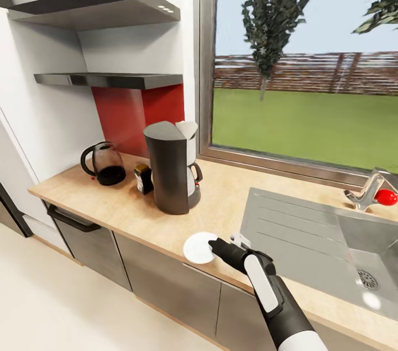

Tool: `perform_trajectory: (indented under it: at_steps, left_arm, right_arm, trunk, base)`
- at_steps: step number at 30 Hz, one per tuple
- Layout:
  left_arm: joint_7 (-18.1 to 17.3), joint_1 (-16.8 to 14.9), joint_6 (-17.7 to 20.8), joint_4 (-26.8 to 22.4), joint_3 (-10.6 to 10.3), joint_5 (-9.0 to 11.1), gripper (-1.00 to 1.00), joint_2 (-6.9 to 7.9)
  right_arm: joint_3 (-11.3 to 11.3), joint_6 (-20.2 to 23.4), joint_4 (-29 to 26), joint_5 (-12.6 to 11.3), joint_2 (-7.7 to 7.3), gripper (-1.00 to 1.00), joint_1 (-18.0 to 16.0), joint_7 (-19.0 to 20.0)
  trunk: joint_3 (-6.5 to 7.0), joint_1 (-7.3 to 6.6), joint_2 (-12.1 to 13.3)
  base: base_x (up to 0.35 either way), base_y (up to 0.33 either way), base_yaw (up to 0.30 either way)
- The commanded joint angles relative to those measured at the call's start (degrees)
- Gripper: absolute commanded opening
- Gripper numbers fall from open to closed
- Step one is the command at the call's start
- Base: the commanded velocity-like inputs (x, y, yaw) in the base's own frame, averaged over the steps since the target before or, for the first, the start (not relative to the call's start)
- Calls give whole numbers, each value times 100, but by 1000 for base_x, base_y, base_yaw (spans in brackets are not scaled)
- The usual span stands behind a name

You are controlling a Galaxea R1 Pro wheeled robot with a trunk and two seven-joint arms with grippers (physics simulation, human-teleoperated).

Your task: Set up a coffee station on the kitchen countertop: keep the coffee maker on the countertop, move the bottle of coffee from the kitchen shelf to the counter next to the coffee maker, place a paper coffee filter on top of the coffee maker, put the saucer next to the coffee maker with the coffee cup on the saucer, and place the electric kettle next to the coffee maker.

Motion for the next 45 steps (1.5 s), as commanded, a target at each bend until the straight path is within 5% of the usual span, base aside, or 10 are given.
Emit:
perform_trajectory:
  at_steps: [1,45]
  left_arm:
    - [-2,-2,32,-13,41,-57,100,-3]
    - [-2,-1,33,-10,53,-66,100,-11]
  right_arm:
    - [5,13,0,-67,0,-100,-5,-54]
    - [-13,7,227,-85,0,-100,-6,-54]
  trunk:
    - [-13,4,-13]
    - [-13,4,-13]
  base:
    - [0,0,0]
    - [75,52,0]
